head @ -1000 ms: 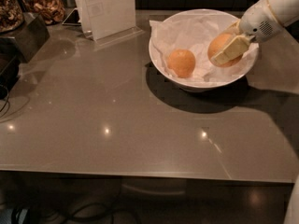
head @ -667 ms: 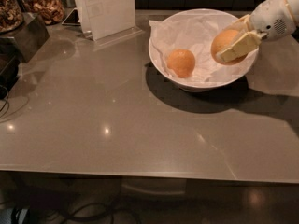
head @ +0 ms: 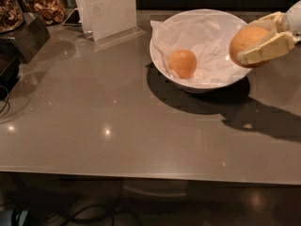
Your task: Pick orange from white bowl
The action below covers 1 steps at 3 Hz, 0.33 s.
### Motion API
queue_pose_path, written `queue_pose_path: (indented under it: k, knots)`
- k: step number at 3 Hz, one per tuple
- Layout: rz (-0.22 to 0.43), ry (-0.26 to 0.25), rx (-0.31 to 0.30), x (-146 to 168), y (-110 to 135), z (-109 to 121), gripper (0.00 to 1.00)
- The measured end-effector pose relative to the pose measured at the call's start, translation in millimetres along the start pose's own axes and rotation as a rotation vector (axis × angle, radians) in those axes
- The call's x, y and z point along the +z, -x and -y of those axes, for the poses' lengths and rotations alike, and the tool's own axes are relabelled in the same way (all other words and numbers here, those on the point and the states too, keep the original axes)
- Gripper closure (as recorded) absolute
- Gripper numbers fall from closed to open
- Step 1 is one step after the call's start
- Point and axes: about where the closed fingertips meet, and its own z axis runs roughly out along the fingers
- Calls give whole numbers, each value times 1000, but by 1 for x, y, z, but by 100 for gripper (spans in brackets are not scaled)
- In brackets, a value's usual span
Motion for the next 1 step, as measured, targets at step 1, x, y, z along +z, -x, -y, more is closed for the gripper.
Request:
queue_pose_path:
  k: [1]
  knots:
    - [-2, -14, -32, -12, 5, -22, 100]
